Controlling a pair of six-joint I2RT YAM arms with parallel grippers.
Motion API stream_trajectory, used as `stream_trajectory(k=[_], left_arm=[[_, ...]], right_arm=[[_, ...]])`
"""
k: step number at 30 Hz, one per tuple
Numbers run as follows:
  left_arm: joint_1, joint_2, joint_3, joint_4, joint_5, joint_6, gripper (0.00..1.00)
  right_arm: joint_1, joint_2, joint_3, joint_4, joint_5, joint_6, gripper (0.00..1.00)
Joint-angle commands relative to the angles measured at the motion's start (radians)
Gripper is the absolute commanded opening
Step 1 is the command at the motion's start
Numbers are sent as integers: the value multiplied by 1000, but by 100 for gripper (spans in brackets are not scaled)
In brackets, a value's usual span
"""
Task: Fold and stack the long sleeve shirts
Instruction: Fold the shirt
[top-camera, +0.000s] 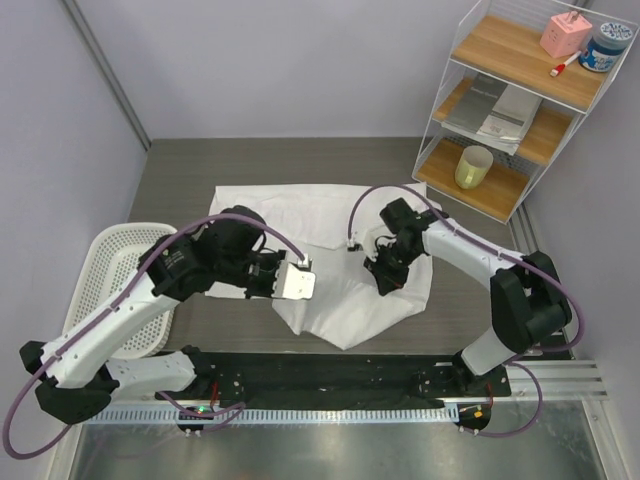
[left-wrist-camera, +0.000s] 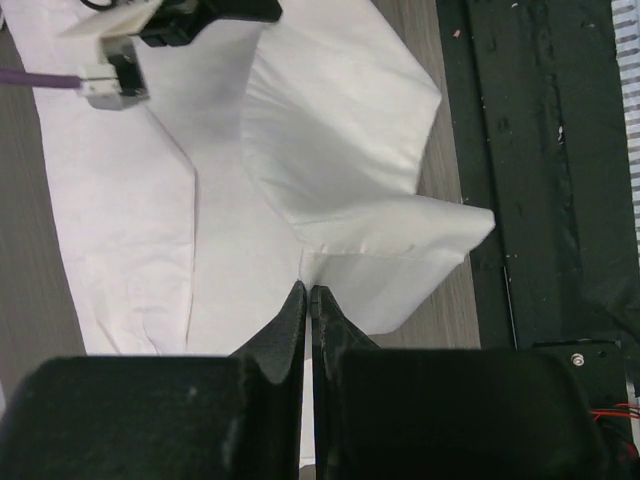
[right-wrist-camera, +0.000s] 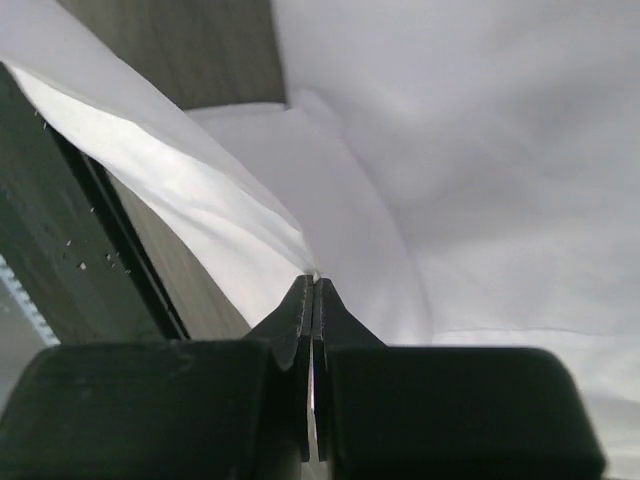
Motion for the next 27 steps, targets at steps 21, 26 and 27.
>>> stream_trajectory(k=[21,26,27], left_arm=[[120,163,-247,55,212,-65,44],[448,112,-389,66,71,100,42],[494,112,-412,97,39,135,41]], right_arm=[[-212,-341,-74,26,-90,38,1],[-205,-464,-177,17,-70,-35,1],[-205,-483,-188,18,-65,-42,1]])
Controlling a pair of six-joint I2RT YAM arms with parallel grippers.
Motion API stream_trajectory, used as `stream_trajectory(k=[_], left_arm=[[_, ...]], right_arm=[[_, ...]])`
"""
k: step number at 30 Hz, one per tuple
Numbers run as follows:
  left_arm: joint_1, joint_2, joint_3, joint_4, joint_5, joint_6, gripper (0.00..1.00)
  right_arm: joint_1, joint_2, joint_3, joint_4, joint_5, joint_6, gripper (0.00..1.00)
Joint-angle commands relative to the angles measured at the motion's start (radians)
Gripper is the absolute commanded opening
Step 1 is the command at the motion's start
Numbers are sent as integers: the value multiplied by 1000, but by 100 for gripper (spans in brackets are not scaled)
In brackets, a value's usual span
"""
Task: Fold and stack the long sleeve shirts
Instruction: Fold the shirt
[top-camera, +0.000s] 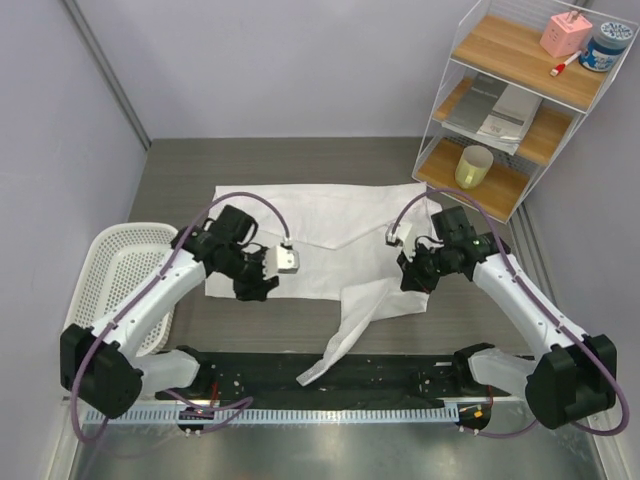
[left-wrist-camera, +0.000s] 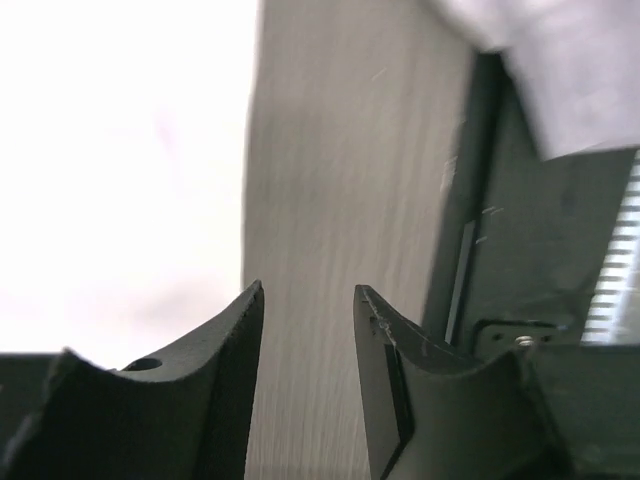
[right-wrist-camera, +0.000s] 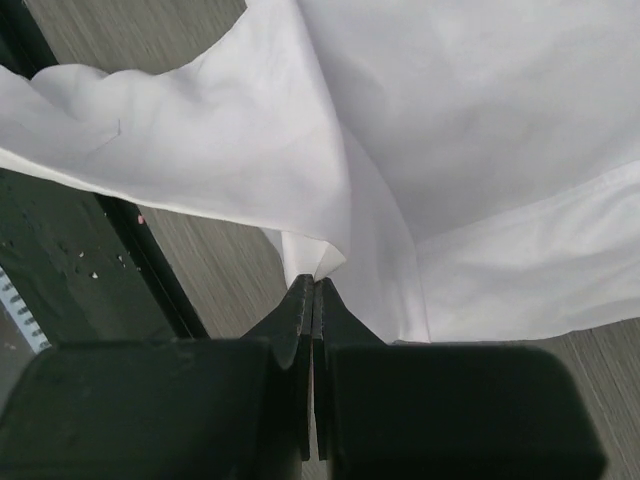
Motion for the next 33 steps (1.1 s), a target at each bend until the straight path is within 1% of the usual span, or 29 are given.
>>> stream_trajectory(k=[1,3,4,5,6,7,10,14,17,22,23,25,26,28,29,31,32,33], left_arm=[[216,-26,-134,63,-161,159,41],[267,-11,-192,131,-206,213,38],[305,-1,-206,141,-209,276,38],[313,14,-220,155,-230,299,38],[313,20,-258,199,-253,313,37],[316,25,-277,218,-275,360,37],[322,28,-346,291,-321,429,38],[327,43,-418,414,-405,476,39],[332,57,-453,480,-436,505,38],[345,83,-519,564,-487,568,36],[353,83,-530,578,-493,589,34],[365,86,-535,571,-494,597,28],[368,82,-522,527,-487,597,19],[371,36,-504,453,-432,589,12],[371,11,-484,372,-409,589,7],[371,-59,-463,266,-328,601,5],[371,-82,-450,220,-306,609,1],[371,-99,-435,149,-295,611,0]], right_arm=[[7,-109,-55,-19,14,-98,1],[10,-150,-78,-20,14,-102,1],[14,-158,-83,-25,18,-107,1],[22,-166,-90,-25,21,-109,1],[24,-169,-92,-27,27,-107,1],[25,-167,-92,-28,30,-106,1],[28,-163,-83,-40,28,-106,1],[30,-167,-86,-51,31,-119,1],[31,-172,-89,-56,36,-119,1],[33,-181,-84,-62,36,-116,1],[34,-183,-83,-68,37,-119,1],[33,-189,-81,-73,41,-121,1],[33,-201,-80,-82,42,-121,1],[34,-216,-72,-91,33,-116,1],[34,-236,-69,-102,27,-110,1],[39,-256,-55,-112,11,-99,1],[42,-265,-50,-123,5,-89,1],[43,-285,-40,-122,1,-83,1]])
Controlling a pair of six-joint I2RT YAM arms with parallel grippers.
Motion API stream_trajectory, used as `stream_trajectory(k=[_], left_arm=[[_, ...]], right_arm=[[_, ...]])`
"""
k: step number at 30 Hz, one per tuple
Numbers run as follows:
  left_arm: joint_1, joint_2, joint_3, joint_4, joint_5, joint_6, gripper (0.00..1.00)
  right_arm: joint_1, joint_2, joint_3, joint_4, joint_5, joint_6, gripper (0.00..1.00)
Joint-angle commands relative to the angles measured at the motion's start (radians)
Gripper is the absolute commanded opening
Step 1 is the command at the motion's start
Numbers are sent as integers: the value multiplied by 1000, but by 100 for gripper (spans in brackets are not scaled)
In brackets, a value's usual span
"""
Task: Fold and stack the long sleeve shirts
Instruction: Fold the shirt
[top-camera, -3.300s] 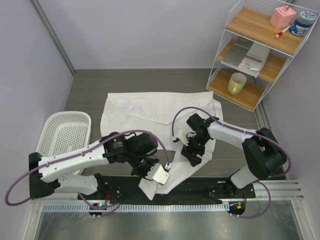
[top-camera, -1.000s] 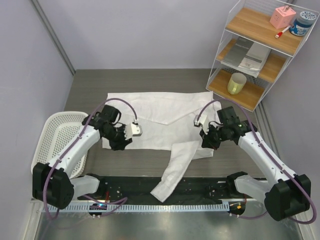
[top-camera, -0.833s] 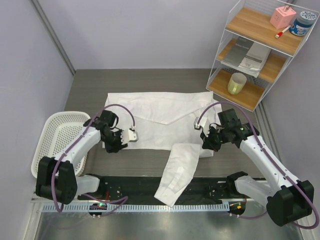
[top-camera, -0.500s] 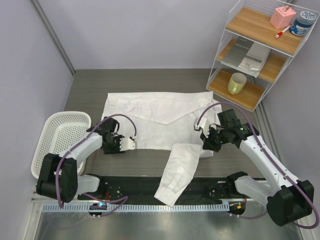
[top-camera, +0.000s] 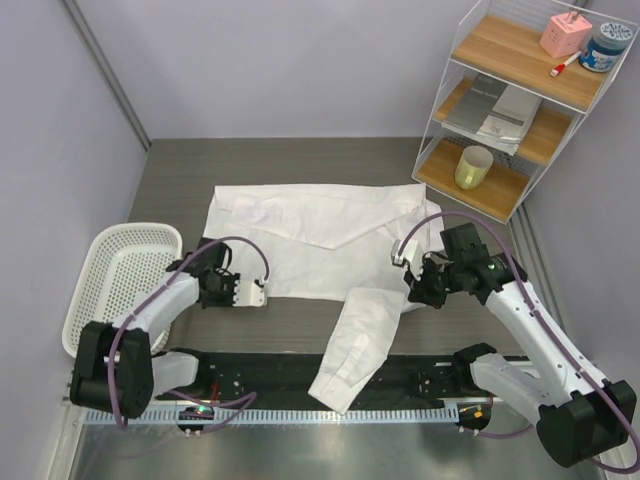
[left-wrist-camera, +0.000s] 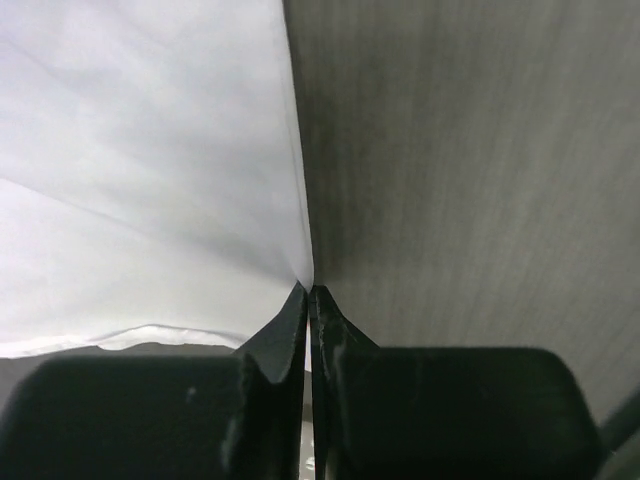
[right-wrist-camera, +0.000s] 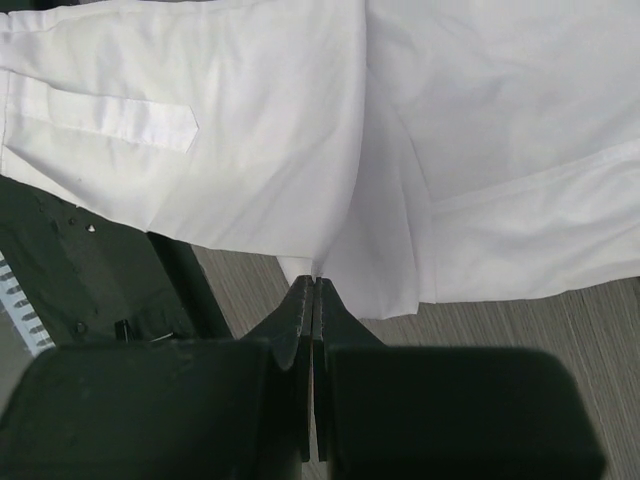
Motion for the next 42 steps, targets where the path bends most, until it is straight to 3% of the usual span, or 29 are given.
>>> stream_trajectory(k=[1,7,14,23,33,42], left_arm=[[5,-127,58,-286,146,35,0],[25,-102,156,-334,146,-14,0],[104,107,385,-366,204,-39,0],[112,320,638,-362,198,-62,0],[132,509,811,-334,178,-54,0],[140,581,840,-308,166,-46,0]], right_arm=[[17,-68,53,-31,-38,26,1],[23,-17,113,23,3,60,1],[10,141,315,99,51,40,1],[-4,409,587,172,73,-32,1],[-24,650,809,207,100,-115,1],[-47,751,888,257,114,-129,1]])
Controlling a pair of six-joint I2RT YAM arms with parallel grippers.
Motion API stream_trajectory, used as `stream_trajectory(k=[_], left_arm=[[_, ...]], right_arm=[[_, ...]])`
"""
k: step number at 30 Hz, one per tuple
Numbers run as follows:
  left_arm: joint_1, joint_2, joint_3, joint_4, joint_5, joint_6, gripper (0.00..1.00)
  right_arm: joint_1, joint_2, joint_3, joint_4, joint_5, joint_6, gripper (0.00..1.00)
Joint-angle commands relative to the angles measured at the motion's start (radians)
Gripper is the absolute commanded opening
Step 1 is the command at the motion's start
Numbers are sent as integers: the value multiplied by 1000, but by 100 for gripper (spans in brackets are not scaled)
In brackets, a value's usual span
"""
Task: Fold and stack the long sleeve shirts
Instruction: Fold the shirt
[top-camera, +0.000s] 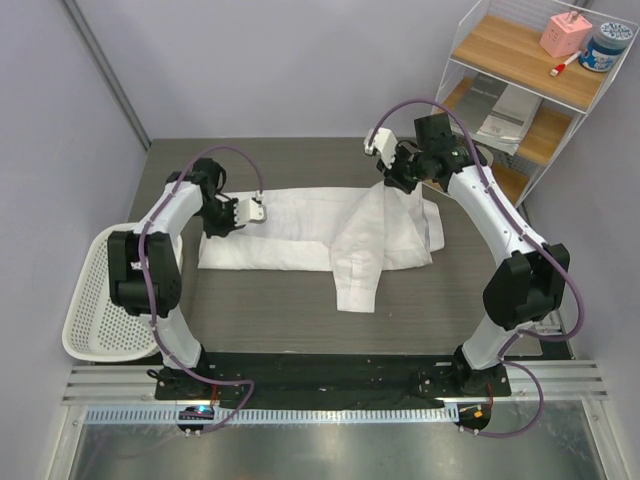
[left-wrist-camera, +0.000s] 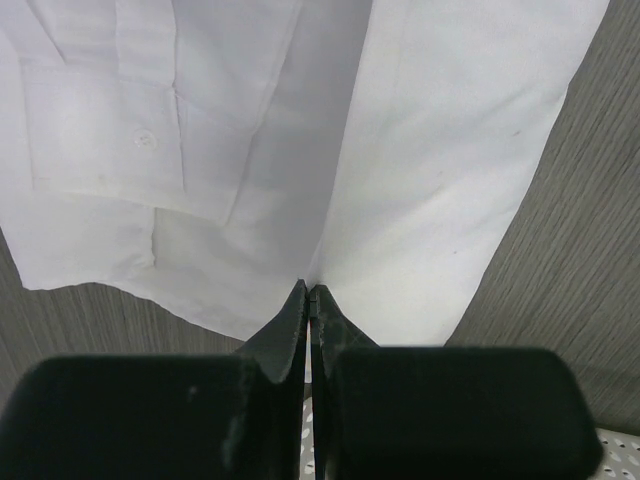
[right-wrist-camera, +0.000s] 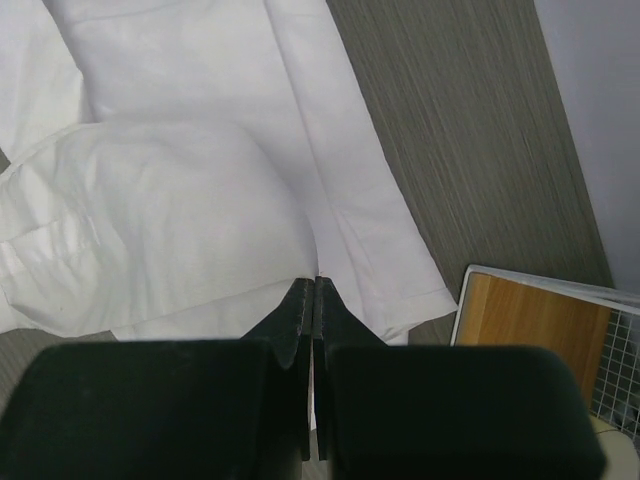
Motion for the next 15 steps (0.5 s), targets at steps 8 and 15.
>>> stream_trajectory(k=[8,15], left_arm=[[11,37,12,53,-4,-17,0],[13,43,3,75,-18,-26,0]], right_arm=[[-8,70,92,79,-16,-23,1],[-6,106,92,123,-13,-23,1]])
